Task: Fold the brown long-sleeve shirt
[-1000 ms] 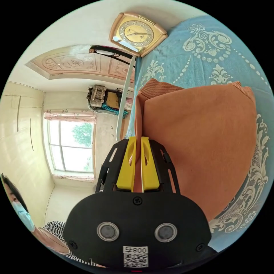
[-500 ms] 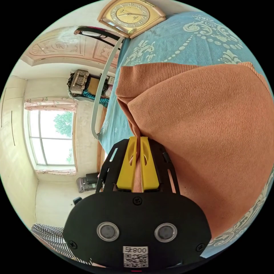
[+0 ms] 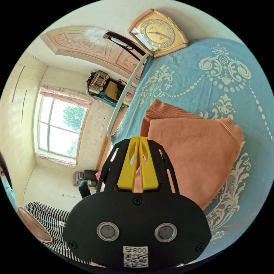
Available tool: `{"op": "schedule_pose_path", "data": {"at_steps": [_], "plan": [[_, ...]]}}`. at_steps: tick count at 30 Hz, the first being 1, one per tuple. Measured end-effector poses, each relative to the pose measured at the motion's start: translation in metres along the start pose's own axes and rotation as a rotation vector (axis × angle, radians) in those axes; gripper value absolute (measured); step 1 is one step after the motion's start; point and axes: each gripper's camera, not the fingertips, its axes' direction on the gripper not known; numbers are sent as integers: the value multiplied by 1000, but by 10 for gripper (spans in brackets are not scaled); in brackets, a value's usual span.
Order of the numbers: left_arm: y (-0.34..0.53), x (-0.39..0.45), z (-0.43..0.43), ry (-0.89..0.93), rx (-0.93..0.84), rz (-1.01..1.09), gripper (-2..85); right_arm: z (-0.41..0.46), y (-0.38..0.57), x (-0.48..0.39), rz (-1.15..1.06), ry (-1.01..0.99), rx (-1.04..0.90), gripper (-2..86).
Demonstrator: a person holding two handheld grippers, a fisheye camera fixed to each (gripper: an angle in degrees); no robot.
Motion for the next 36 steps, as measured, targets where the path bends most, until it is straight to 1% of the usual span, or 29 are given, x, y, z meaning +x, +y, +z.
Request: {"op": "schedule_pose_path", "data": {"at_steps": [3, 5, 8, 11, 13, 16, 18, 19, 22, 25, 28, 29, 30, 33, 36], "plan": [[6, 4, 4, 17, -9, -1, 2, 12, -12, -2, -4, 136, -35, 2], [7, 13, 7, 2, -22, 9, 1, 42, -21, 2, 6, 247, -139, 1], [9, 25, 10, -27, -29, 22, 1, 65, -21, 1, 2, 311, -192, 2], [12, 33, 9, -38, -26, 35, 2, 72, -12, -15, -52, 374, -189, 2], [17, 36, 8, -31, -13, 41, 2, 73, -7, -19, -59, 373, -187, 2], [19, 36, 4, -2, -21, 45, 2, 59, -3, -21, -19, 280, -208, 2], [18, 35, 2, 25, -40, 26, 2, 40, 7, -31, -59, 249, -187, 2], [18, 35, 0, 34, -47, 19, 2, 23, 21, -42, -99, 253, -154, 2], [24, 38, -4, 27, -30, 15, 2, -17, 80, -72, -194, 182, -112, 2], [27, 42, -9, 5, -26, 16, 2, -22, 156, -92, -217, 241, -142, 2], [26, 44, -13, -18, -50, 25, 2, 11, 205, -88, -198, 320, -229, 2], [25, 45, -15, -25, -55, 29, 2, 14, 213, -84, -198, 319, -179, 2], [25, 45, -16, -28, -60, 31, 2, 15, 214, -82, -195, 308, -171, 2], [22, 44, -22, -43, -91, 56, 2, 23, 211, -80, -183, 302, -230, 2], [21, 41, -30, -53, -107, 86, 2, 29, 218, -93, -227, 384, -260, 2]]}}
